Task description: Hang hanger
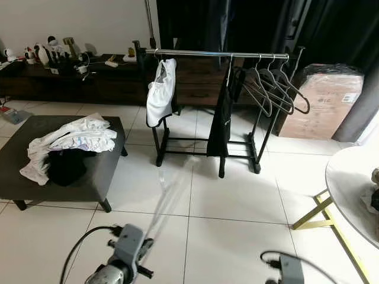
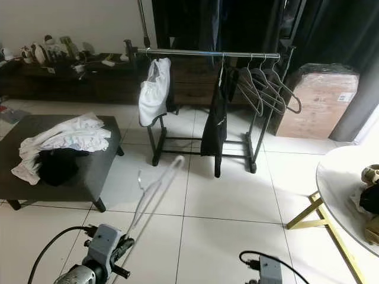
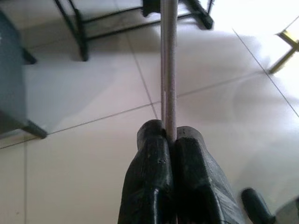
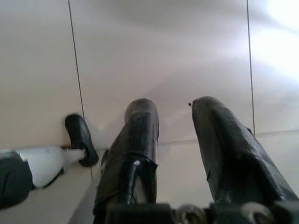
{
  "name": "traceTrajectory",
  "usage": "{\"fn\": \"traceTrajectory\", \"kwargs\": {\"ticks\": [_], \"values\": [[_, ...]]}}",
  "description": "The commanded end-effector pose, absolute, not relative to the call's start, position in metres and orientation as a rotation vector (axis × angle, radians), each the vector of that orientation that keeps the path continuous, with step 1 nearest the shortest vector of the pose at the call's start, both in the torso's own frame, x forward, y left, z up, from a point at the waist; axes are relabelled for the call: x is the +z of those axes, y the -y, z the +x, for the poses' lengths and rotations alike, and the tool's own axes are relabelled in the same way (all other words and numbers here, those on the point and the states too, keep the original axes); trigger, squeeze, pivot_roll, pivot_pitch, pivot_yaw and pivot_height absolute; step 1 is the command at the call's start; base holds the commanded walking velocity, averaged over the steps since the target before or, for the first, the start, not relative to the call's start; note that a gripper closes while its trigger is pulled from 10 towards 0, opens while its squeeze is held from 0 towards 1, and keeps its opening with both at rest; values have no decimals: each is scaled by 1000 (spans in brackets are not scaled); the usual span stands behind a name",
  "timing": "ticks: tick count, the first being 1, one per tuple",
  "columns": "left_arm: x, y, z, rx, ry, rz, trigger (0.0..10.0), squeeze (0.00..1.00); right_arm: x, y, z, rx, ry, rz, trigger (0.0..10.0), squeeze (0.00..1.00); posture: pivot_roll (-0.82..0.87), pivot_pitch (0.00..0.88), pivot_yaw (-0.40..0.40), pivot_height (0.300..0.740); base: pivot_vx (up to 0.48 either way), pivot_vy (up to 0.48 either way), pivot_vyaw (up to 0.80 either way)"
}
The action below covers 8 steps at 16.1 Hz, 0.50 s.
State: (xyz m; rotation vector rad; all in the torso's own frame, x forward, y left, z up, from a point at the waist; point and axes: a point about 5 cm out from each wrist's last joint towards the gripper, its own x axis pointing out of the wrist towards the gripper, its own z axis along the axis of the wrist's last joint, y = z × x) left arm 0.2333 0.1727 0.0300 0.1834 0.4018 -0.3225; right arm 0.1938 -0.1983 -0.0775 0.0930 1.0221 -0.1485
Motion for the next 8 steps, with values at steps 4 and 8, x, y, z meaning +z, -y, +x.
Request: {"fn": "traceTrajectory", "kwargs": {"ticks": [4, 8], "values": [[38, -181, 235, -241, -382, 161, 10000, 0, -85, 198, 180, -164, -1063, 93, 10000, 0, -33, 109, -5, 740, 0, 0, 0], [42, -188, 239, -173, -377, 164, 10000, 0, -86, 202, 177, -115, -1066, 59, 10000, 0, -30, 115, -3, 740, 183, 0, 0]]}}
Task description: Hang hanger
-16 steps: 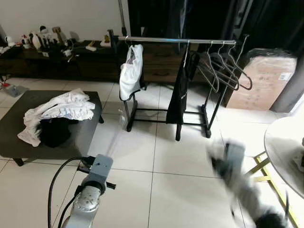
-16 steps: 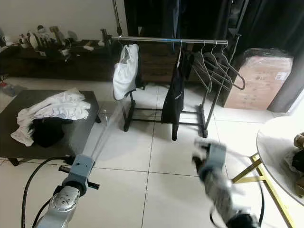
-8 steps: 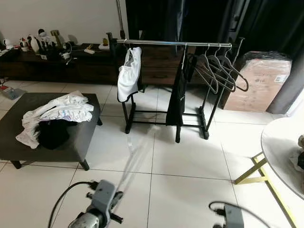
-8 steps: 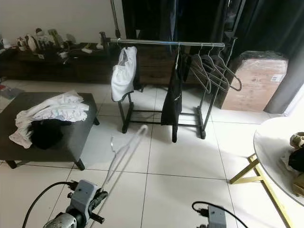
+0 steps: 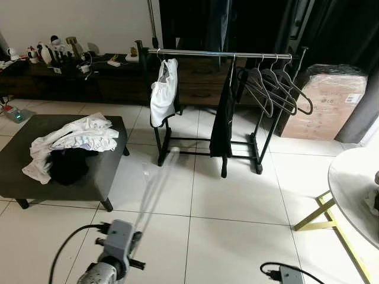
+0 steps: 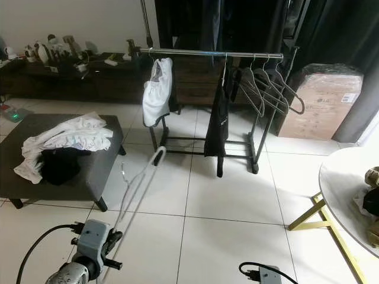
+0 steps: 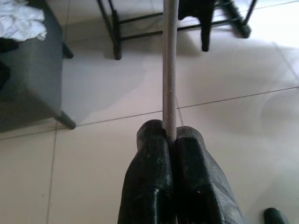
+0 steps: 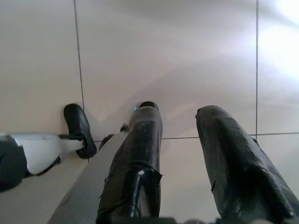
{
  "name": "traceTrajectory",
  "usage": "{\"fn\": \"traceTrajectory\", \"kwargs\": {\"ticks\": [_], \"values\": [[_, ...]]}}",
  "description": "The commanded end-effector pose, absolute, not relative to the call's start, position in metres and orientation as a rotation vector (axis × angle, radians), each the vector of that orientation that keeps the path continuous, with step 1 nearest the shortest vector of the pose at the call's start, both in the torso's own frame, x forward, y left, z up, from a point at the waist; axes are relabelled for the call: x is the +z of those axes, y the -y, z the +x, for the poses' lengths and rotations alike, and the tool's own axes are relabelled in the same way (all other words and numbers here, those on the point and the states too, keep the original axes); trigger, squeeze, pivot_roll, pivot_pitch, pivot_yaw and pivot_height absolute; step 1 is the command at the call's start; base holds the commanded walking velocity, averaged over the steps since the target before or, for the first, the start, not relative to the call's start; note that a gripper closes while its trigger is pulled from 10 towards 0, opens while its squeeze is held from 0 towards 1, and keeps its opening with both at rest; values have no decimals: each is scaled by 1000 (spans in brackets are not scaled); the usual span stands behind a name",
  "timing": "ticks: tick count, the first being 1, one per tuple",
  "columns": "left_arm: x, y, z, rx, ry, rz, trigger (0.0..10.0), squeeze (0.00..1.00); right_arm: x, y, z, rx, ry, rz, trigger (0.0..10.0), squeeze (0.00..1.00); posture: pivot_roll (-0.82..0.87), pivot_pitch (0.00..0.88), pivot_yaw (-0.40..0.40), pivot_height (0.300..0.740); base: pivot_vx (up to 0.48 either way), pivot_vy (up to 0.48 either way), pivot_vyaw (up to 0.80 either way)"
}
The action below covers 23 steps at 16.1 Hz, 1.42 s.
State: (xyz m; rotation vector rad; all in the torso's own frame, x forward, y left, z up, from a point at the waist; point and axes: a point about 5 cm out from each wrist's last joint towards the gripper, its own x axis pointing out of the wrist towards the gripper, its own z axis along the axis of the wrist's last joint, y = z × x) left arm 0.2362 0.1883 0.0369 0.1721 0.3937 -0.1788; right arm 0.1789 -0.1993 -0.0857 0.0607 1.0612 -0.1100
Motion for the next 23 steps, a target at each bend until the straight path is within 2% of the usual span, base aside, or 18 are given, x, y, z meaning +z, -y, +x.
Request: {"fn": "traceTrajectory", "kwargs": {"ticks": [1, 5, 12, 23], "values": [[42, -188, 239, -172, -375, 166, 10000, 0, -86, 203, 176, -108, -1069, 55, 10000, 0, -30, 115, -3, 740, 247, 0, 0], [44, -189, 239, -161, -373, 169, 10000, 0, -90, 193, 172, -64, -1086, 31, 10000, 0, -28, 121, -2, 740, 292, 0, 572], [45, -189, 241, -154, -372, 172, 10000, 0, -90, 174, 177, -53, -1087, 59, 10000, 0, -27, 122, -1, 740, 319, 0, 0], [47, -191, 243, -148, -372, 175, 10000, 0, -91, 178, 174, -44, -1087, 63, 10000, 0, -24, 117, -2, 740, 342, 0, 0]]}}
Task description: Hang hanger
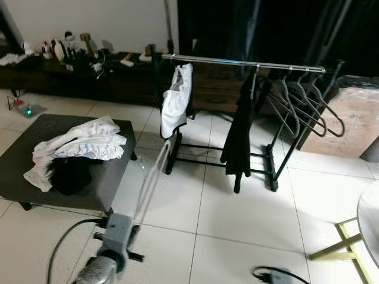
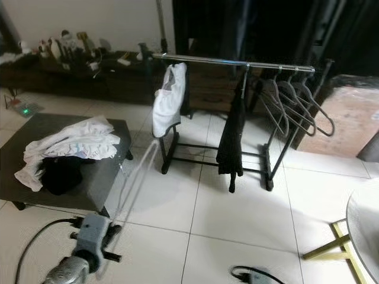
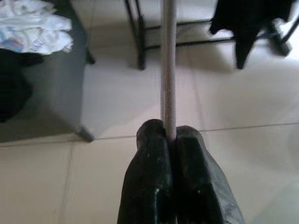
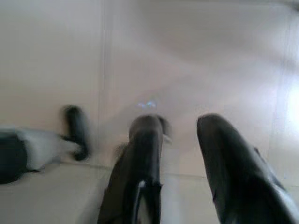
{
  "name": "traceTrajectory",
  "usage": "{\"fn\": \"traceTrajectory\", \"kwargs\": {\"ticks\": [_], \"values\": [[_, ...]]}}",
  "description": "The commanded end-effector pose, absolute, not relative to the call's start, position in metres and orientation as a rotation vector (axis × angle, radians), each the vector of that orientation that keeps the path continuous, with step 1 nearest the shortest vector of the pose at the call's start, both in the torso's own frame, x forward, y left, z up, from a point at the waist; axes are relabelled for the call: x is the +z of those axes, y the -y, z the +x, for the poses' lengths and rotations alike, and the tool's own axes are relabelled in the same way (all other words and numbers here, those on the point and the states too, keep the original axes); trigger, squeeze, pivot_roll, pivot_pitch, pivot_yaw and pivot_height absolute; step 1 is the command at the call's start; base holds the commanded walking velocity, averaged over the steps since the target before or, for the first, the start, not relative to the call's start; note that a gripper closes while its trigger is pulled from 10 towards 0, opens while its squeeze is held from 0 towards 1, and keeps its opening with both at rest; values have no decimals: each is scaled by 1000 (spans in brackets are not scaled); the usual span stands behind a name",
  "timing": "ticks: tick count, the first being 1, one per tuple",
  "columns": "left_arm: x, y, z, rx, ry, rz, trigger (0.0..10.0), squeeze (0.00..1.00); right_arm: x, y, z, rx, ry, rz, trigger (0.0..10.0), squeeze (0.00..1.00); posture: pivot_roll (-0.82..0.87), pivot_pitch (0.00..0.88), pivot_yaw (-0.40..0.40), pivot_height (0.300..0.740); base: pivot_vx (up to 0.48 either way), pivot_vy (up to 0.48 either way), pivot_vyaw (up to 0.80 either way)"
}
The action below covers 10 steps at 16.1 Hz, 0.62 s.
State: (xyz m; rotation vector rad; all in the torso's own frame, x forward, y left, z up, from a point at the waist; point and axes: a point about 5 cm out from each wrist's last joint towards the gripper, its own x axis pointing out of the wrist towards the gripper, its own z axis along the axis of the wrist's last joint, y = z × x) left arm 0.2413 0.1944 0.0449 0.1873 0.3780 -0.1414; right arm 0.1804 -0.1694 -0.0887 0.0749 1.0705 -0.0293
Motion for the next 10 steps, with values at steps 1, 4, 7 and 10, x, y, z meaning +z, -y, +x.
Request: {"fn": "traceTrajectory", "kwargs": {"ticks": [1, 4, 7, 10], "values": [[47, -191, 243, -147, -372, 175, 10000, 0, -91, 178, 174, -44, -1088, 62, 10000, 0, -23, 115, -3, 740, 356, 0, 0], [46, -191, 242, -152, -374, 175, 10000, 0, -91, 179, 173, -44, -1091, 59, 10000, 0, -23, 111, -2, 740, 358, 0, 0], [45, -188, 242, -198, -389, 180, 10000, 0, -92, 180, 172, -62, -1097, 70, 10000, 0, -22, 110, -1, 740, 400, 0, 0], [45, -183, 241, -262, -401, 195, 10000, 0, -92, 181, 171, -72, -1106, 71, 10000, 0, -19, 108, 0, 740, 480, 0, 0]]}}
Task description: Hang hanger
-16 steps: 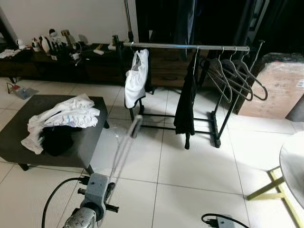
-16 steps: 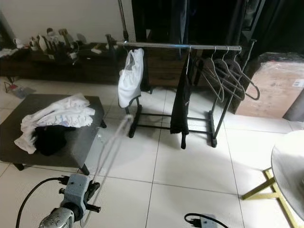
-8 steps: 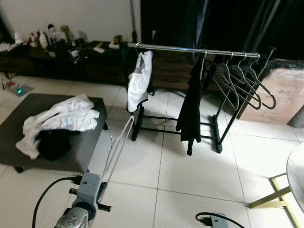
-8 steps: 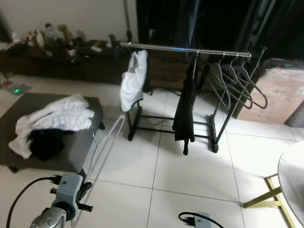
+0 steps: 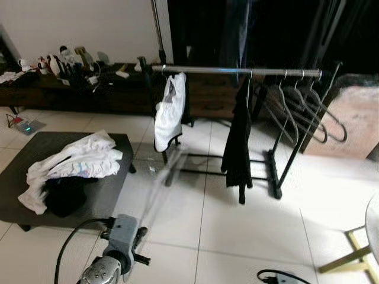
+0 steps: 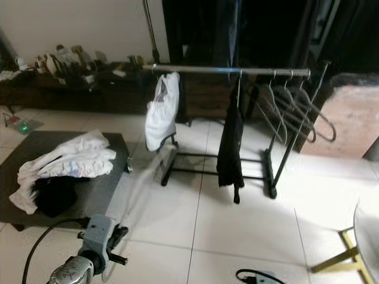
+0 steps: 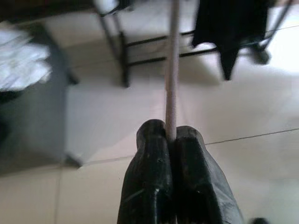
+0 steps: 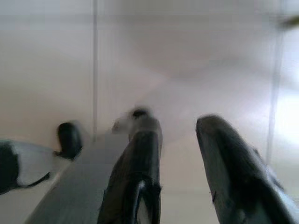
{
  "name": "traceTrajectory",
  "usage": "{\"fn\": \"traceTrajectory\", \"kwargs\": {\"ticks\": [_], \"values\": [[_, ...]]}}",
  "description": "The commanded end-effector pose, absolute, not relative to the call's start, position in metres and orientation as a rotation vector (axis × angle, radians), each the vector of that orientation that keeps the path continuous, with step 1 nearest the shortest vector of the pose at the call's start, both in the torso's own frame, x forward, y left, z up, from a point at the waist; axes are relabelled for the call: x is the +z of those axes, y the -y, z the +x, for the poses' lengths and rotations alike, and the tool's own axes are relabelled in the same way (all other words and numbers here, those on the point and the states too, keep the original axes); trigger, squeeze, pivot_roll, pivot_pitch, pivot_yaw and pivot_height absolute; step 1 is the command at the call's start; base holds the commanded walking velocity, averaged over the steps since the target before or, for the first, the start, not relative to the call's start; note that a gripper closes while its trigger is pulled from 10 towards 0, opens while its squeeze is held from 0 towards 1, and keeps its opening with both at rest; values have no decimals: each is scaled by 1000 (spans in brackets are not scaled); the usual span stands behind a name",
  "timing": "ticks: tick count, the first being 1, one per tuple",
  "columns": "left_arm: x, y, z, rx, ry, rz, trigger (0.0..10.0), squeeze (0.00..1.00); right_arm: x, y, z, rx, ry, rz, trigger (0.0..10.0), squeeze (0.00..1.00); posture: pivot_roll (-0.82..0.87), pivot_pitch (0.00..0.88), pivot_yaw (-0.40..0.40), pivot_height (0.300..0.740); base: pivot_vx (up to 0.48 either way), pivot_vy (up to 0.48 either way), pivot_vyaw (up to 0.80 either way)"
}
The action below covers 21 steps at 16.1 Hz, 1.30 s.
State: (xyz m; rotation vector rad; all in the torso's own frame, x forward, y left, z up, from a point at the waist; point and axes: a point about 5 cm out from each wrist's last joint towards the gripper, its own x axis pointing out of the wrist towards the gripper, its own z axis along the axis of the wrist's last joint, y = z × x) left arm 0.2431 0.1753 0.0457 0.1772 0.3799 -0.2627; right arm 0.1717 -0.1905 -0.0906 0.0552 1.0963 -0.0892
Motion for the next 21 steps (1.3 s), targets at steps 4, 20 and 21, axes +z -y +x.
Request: {"fn": "traceTrajectory", "kwargs": {"ticks": [4, 20, 21], "values": [[45, -183, 241, -267, -402, 199, 10000, 0, -93, 180, 170, -68, -1120, 68, 10000, 0, -17, 104, 2, 740, 480, 0, -745], [48, -180, 249, -261, -376, 207, 10000, 0, -93, 179, 168, -46, -1123, 43, 10000, 0, -14, 80, 3, 740, 480, 0, -170], [48, -180, 250, -258, -375, 207, 10000, 0, -94, 179, 168, -39, -1129, 38, 10000, 0, -14, 81, 3, 740, 480, 0, 0]]}}
